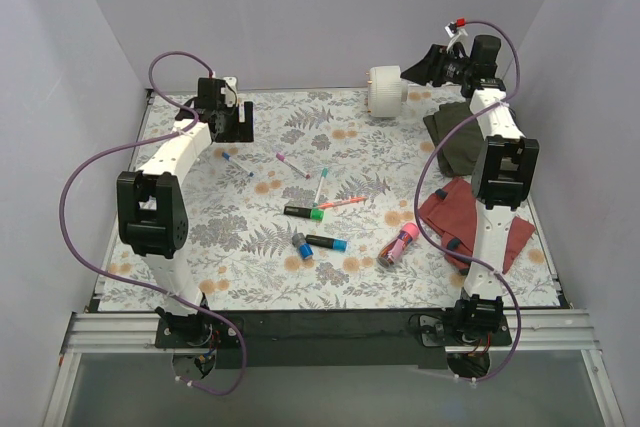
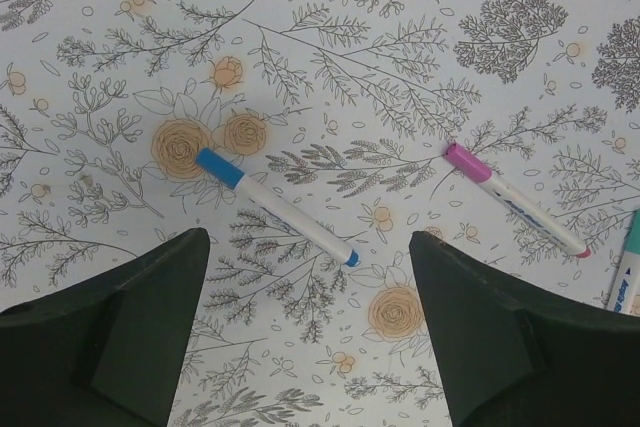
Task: Sort the stationery into containers
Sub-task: Move the storage box to the center of the board.
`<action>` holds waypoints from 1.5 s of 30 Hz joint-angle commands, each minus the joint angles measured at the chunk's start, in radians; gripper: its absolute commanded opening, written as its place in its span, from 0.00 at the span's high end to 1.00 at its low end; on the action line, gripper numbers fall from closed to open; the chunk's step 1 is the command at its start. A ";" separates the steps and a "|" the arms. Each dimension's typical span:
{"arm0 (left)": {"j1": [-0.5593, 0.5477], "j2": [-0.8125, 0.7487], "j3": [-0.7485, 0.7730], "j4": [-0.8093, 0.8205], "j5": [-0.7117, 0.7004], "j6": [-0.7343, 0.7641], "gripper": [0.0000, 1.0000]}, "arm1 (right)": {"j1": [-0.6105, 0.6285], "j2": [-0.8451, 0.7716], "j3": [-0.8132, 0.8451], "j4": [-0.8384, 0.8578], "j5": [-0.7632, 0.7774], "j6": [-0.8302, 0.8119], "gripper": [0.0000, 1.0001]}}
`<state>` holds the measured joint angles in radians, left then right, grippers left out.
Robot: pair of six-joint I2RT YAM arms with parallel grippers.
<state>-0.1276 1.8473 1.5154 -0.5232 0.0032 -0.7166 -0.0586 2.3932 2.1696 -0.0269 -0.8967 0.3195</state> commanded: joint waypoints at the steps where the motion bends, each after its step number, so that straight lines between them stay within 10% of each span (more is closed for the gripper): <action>1: -0.010 -0.037 0.008 -0.043 0.009 0.048 0.18 | 0.002 0.040 0.039 0.142 -0.062 0.076 0.34; 34: -0.049 -0.039 -0.034 -0.090 -0.045 0.097 0.19 | 0.036 0.146 0.075 0.240 -0.053 0.135 0.45; 45: -0.052 -0.039 -0.050 -0.089 -0.048 0.098 0.19 | 0.057 0.156 0.082 0.252 -0.059 0.124 0.71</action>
<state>-0.1745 1.8469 1.4780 -0.6067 -0.0322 -0.6300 -0.0036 2.5370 2.2047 0.1768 -0.9298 0.4458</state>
